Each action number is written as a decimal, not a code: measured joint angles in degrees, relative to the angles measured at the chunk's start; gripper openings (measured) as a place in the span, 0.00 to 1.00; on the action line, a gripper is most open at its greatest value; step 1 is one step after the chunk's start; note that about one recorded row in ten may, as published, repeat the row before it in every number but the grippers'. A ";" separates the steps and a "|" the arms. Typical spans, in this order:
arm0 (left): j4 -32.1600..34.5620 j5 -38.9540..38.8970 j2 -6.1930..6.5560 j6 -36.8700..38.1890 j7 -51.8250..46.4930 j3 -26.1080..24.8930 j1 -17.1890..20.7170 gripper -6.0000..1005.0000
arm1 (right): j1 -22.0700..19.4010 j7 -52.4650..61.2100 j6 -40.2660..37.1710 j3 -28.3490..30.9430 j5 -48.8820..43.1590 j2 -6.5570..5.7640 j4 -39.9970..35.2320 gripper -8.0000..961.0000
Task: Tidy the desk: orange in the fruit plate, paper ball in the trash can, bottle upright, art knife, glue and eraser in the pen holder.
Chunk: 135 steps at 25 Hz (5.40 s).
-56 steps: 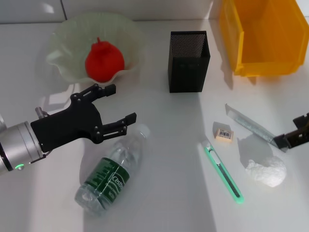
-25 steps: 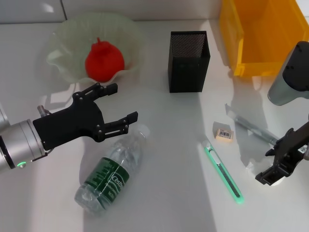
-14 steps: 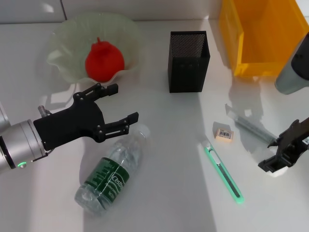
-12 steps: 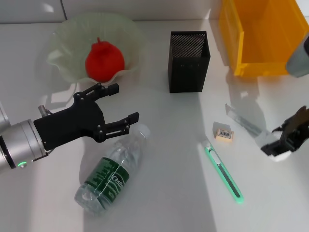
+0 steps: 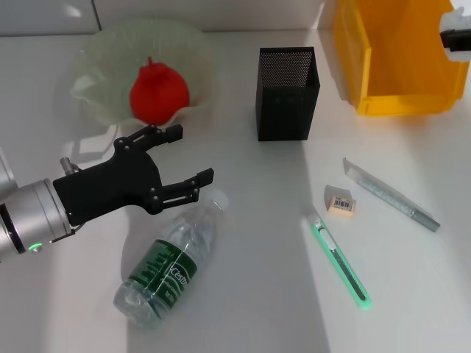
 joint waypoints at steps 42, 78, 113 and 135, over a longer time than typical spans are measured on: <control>37.32 20.42 -0.12 2.88 -53.05 2.55 4.20 0.85 | -15.20 -49.06 -6.61 4.67 55.51 -0.39 26.58 0.87; 51.83 70.44 -0.70 -5.52 -115.54 35.85 -11.25 0.82 | -16.65 -63.69 -16.73 7.04 42.82 -0.50 37.20 0.87; 48.16 71.65 -0.71 -4.98 -111.81 38.73 -14.73 0.46 | -15.05 -61.71 -16.36 7.97 42.40 -1.03 38.41 0.87; 73.60 61.09 -0.17 -1.19 -92.28 16.45 4.24 0.46 | -14.47 -59.97 -17.50 10.46 42.15 -1.03 37.82 0.87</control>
